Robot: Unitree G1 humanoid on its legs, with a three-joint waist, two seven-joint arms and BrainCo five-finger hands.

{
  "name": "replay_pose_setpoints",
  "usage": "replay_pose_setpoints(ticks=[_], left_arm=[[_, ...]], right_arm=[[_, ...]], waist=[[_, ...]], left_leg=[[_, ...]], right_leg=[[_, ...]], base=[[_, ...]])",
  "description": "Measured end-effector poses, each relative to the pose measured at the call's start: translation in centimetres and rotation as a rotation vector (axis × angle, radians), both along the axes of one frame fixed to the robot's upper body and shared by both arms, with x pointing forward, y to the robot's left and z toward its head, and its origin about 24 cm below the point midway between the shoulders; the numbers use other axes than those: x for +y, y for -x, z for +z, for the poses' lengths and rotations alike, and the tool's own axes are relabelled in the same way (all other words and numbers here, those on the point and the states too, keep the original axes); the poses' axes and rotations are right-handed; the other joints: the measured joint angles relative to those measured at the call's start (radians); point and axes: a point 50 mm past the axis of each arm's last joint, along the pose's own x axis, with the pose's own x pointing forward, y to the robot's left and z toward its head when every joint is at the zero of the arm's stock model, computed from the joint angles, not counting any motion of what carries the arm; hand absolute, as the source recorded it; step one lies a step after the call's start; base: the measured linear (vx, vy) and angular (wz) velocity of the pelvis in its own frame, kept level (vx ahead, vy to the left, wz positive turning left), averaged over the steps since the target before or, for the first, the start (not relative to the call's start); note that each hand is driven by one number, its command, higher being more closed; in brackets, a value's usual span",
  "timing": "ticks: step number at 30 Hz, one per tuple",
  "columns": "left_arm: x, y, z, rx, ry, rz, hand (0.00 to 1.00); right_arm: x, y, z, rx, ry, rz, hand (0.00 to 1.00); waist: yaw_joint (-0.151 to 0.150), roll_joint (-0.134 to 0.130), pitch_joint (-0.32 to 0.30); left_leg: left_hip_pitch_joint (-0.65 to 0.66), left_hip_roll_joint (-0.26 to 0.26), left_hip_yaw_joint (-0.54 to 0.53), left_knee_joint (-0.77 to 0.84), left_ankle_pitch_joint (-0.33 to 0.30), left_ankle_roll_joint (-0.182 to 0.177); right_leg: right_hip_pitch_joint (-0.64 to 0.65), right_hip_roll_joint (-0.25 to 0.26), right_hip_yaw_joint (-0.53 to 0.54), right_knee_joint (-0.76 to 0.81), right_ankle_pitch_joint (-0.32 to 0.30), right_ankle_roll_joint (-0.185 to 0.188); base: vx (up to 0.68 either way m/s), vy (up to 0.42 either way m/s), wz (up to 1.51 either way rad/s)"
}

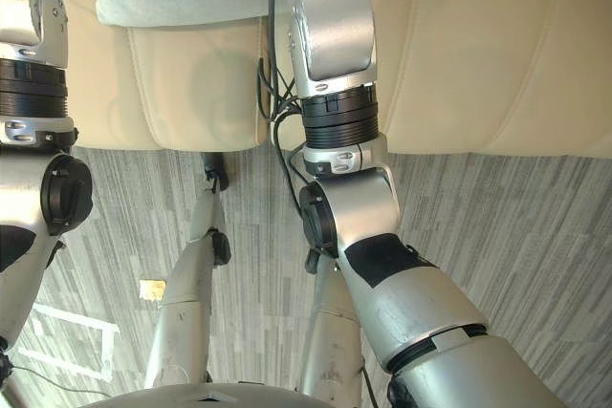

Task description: Pick up cushions and gather them together orderly.

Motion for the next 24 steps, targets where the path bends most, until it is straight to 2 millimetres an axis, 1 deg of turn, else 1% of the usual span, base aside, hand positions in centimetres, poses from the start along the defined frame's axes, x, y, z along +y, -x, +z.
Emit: replay_pose_setpoints(ticks=[2, 4, 9, 11, 12, 14, 15, 16, 17, 18, 20, 21, 22, 23, 24], left_arm=[[0.1, 0.3, 0.2, -0.014, 0.006, 0.004, 0.0], [0.4, 0.3, 0.2, -0.01, 0.014, 0.006, 0.0], [1.0, 0.3, 0.3, 0.003, 0.002, 0.029, 0.0], [1.6, 0.2, 0.1, 0.013, -0.003, 0.048, 0.0], [2.1, 0.1, -0.3, 0.028, -0.007, 0.069, 0.0], [3.3, 0.1, -0.2, 0.044, -0.008, 0.114, 0.0], [4.9, 0.2, 0.0, 0.061, -0.012, 0.136, 0.0], [6.1, 0.3, 0.1, 0.073, -0.023, 0.164, 0.0], [6.7, 0.4, 0.2, 0.078, -0.024, 0.176, 0.0], [8.3, 0.8, 0.1, 0.082, -0.006, 0.186, 0.0], [9.7, 0.9, -0.6, 0.087, 0.02, 0.194, 0.0], [10.9, 0.9, -1.9, 0.104, 0.042, 0.203, 0.0], [11.3, 0.8, -2.5, 0.114, 0.052, 0.206, 0.0], [12.4, 1.0, -4.3, 0.128, 0.085, 0.211, 0.0], [13.9, 1.4, -6.8, 0.143, 0.127, 0.217, 0.0]], right_arm=[[-0.2, 0.5, 0.2, -0.024, -0.01, -0.019, 0.0], [-0.4, 0.6, 0.2, -0.029, -0.013, -0.037, 0.0], [-1.6, -0.7, -1.3, 0.044, -0.005, -0.087, 0.0], [-2.2, -1.0, -1.8, 0.06, 0.0, -0.111, 0.0], [-2.7, -1.0, -1.8, 0.063, 0.009, -0.133, 0.0], [-3.9, -0.9, -1.4, 0.063, 0.014, -0.174, 0.0], [-5.2, -1.0, -1.3, 0.064, -0.012, -0.166, 0.0], [-6.0, -1.0, -1.1, 0.064, -0.021, -0.158, 0.0], [-6.4, -1.0, -1.1, 0.064, -0.021, -0.165, 0.0], [-7.4, -0.9, -1.0, 0.065, -0.008, -0.192, 0.0], [-8.3, -0.9, -1.2, 0.074, 0.012, -0.217, 0.0], [-9.0, -1.1, -1.6, 0.087, 0.036, -0.236, 0.0], [-9.2, -1.2, -1.9, 0.094, 0.043, -0.245, 0.0], [-9.7, -1.4, -2.8, 0.113, 0.061, -0.251, 0.0], [-10.2, -1.4, -4.3, 0.14, 0.094, -0.258, 0.0]], waist=[[-0.003, 0.0, 0.0], [-0.007, 0.0, 0.0], [-0.019, 0.0, 0.0], [-0.027, 0.0, 0.0], [-0.029, 0.0, 0.0], [-0.031, 0.0, 0.0], [-0.036, -0.001, 0.0], [-0.038, -0.001, -0.001], [-0.039, -0.001, -0.001], [-0.041, -0.001, -0.001], [-0.041, -0.002, -0.001], [-0.043, -0.003, -0.002], [-0.043, -0.003, -0.002], [-0.048, -0.004, -0.002], [-0.05, -0.004, -0.002]], left_leg=[[-0.019, 0.0, -0.001, 0.0, 0.002, 0.002], [-0.026, 0.0, -0.001, 0.0, 0.003, 0.003], [-0.016, -0.003, -0.001, 0.0, 0.004, 0.004], [-0.014, -0.003, 0.0, 0.0, 0.004, 0.004], [-0.012, -0.004, 0.002, 0.0, 0.004, 0.004], [-0.008, -0.003, 0.003, 0.0, 0.004, 0.005], [0.0, -0.002, 0.003, 0.0, 0.005, 0.006], [0.007, -0.001, 0.003, 0.0, 0.007, 0.008], [0.011, 0.0, 0.003, 0.0, 0.007, 0.008], [0.026, 0.004, 0.003, 0.0, 0.007, 0.008], [0.046, 0.011, 0.003, 0.0, 0.007, 0.008], [0.064, 0.012, 0.003, 0.0, 0.007, 0.008], [0.07, 0.013, 0.003, 0.0, 0.007, 0.008], [0.085, 0.014, 0.003, 0.0, 0.006, 0.008], [0.106, 0.019, 0.003, 0.0, -0.031, 0.031]], right_leg=[[-0.017, 0.0, -0.005, 0.009, -0.003, -0.001], [-0.024, -0.003, -0.009, 0.016, -0.003, -0.001], [-0.025, -0.01, -0.014, 0.055, -0.02, -0.002], [-0.03, -0.012, -0.011, 0.065, -0.02, -0.002], [-0.033, -0.012, -0.006, 0.071, -0.02, -0.002], [-0.036, -0.011, -0.001, 0.077, -0.019, -0.002], [-0.034, -0.01, 0.001, 0.086, -0.019, -0.002], [-0.03, -0.009, 0.002, 0.091, -0.019, -0.002], [-0.026, -0.008, 0.002, 0.092, -0.019, -0.002], [-0.015, -0.002, 0.002, 0.094, -0.019, -0.003], [0.002, 0.002, 0.002, 0.096, -0.019, -0.004], [0.018, 0.005, 0.001, 0.097, -0.02, -0.005], [0.024, 0.006, 0.002, 0.097, -0.02, -0.006], [0.037, 0.008, 0.001, 0.097, -0.022, -0.008], [0.052, 0.014, 0.004, 0.103, -0.028, -0.008]], base=[[0.01, 0.016, 0.09], [0.02, 0.013, 0.07], [0.02, -0.018, 0.06], [0.0, -0.046, -0.02], [-0.01, -0.052, -0.04], [-0.01, -0.054, -0.05], [-0.01, -0.07, -0.05], [-0.01, -0.072, -0.05], [-0.02, -0.097, -0.08], [-0.02, -0.086, -0.08], [-0.02, -0.104, -0.08], [-0.02, -0.102, -0.05], [-0.02, -0.109, -0.04], [-0.01, -0.12, -0.07], [-0.01, -0.125, -0.11]])
